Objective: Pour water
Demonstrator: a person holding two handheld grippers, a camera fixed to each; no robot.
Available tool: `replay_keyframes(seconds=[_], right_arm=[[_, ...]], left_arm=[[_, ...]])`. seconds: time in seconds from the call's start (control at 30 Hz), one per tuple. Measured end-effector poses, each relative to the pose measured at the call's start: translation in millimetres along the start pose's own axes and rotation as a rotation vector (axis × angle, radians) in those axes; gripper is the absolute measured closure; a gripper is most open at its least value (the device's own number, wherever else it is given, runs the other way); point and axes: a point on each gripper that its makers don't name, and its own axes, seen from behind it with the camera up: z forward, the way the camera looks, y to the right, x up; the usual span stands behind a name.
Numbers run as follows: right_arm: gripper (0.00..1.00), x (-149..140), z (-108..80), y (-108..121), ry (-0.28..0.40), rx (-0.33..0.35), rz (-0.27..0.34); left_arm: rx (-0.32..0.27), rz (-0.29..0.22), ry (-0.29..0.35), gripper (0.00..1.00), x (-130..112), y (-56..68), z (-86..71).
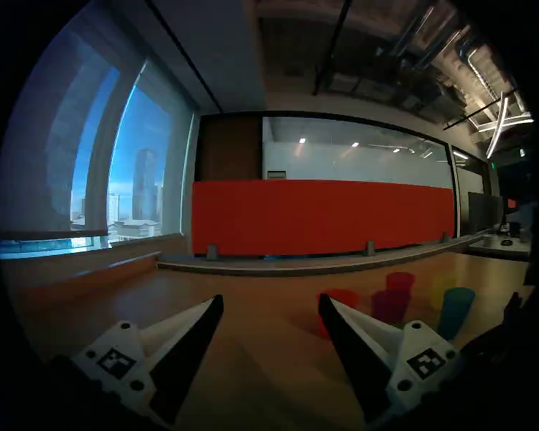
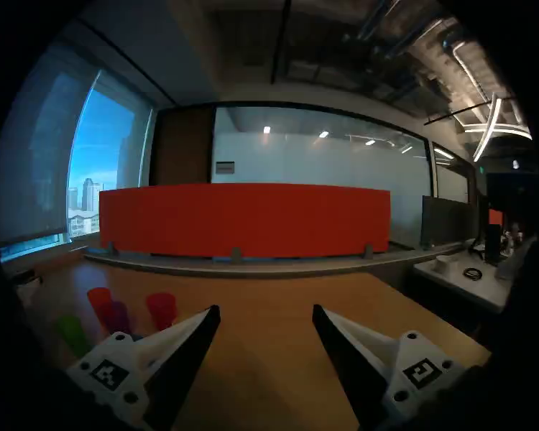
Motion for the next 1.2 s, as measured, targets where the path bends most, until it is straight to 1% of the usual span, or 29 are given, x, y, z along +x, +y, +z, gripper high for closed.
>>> replay_keyframes(seconds=[0.2, 0.4, 0.7, 0.8, 0.97, 1.1, 1.2], right_arm=[[0.00, 0, -1.2, 0, 0.002, 0.000, -0.002], [0.00, -1, -4.6, 2, 0.001, 0.004, 0.011], [0.00, 3, -10.6, 7, 0.023, 0.014, 0.034], [0.00, 6, -13.6, 8, 0.037, 0.023, 0.029], [0.01, 8, -15.6, 13, 0.061, 0.013, -0.005], [0.00, 4, -11.7, 15, 0.077, 0.003, -0.020], [0.00, -2, -6.7, 11, 0.091, 0.010, -0.021]], left_arm=[[-0.001, 0.001, -0.015, 0.01, -4, 0.3, 2.0], [-0.004, 0.003, -0.048, 0.02, -13, 0.7, 5.6], [-0.005, 0.006, -0.054, 0.02, -14, 1.3, 5.8], [-0.005, 0.006, -0.054, 0.01, -14, 1.5, 5.6], [-0.005, 0.006, -0.054, 0.01, -15, 1.1, 5.3], [-0.004, 0.007, -0.054, 0.01, -14, 1.0, 4.9], [-0.004, 0.007, -0.054, 0.01, -14, 1.3, 4.6]])
